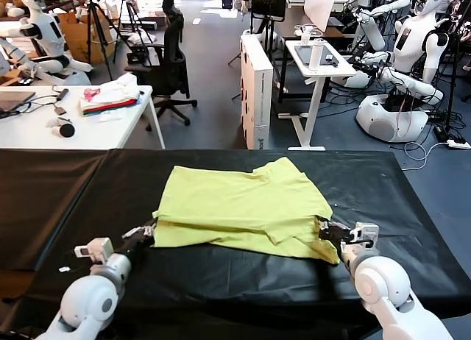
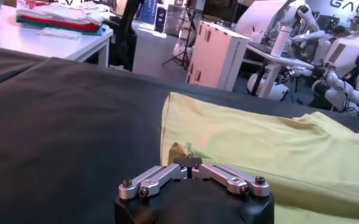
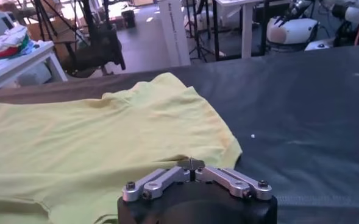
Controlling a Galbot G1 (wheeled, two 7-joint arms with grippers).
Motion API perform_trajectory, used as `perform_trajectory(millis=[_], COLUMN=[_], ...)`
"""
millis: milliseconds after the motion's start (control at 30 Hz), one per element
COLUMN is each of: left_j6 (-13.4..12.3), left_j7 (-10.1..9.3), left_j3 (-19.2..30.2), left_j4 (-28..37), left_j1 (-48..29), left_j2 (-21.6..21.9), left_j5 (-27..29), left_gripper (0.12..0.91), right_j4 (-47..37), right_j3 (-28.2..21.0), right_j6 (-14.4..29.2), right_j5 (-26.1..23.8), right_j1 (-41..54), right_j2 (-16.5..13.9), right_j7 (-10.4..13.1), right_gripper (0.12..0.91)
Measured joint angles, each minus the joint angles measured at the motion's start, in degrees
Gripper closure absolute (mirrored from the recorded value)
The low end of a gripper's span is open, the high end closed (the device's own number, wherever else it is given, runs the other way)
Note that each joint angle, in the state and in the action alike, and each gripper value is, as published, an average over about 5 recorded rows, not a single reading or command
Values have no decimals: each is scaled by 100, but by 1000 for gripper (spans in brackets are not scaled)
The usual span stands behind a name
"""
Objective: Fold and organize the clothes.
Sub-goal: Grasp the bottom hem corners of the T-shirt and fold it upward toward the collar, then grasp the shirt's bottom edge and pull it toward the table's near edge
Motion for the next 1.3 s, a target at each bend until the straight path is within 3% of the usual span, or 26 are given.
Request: perform_trajectory(millis=[200,333,433,567,667,867,1133,1300], left_j6=[17,28,28,32,45,20,7,7], left_j7=[-1,-2,-4,-1,2,128,199,209], left_j3=[97,62,-12,-119,-203,-326,-364,-365], left_j4=[51,-16,-103,-217,-312,-541,-614,-612], left_j1=[-86,-33,45,169,284,683,1063,1147], left_j2=[5,-4,-4,0,-4,-115,-255,-285], left_j5=[15,29,40,49,55,288,392,400], left_gripper=[840,617,427,205,135,123,123,133], right_j4=[148,296,434,655,818,1043,1095,1107], right_j3=[180,316,414,560,670,773,675,687], right_j6=[37,49,20,-33,-108,-308,-448,-450], right_j5=[0,-76,-217,-343,-359,-339,-364,-391], right_j1=[-159,-306,-459,-780,-1088,-1568,-1757,-1852], right_j2=[-36,-114,-201,-363,-519,-757,-781,-782], right_j7=[-350,-549,-615,-632,-624,-584,-569,-566], right_gripper=[430,206,131,119,118,118,126,301])
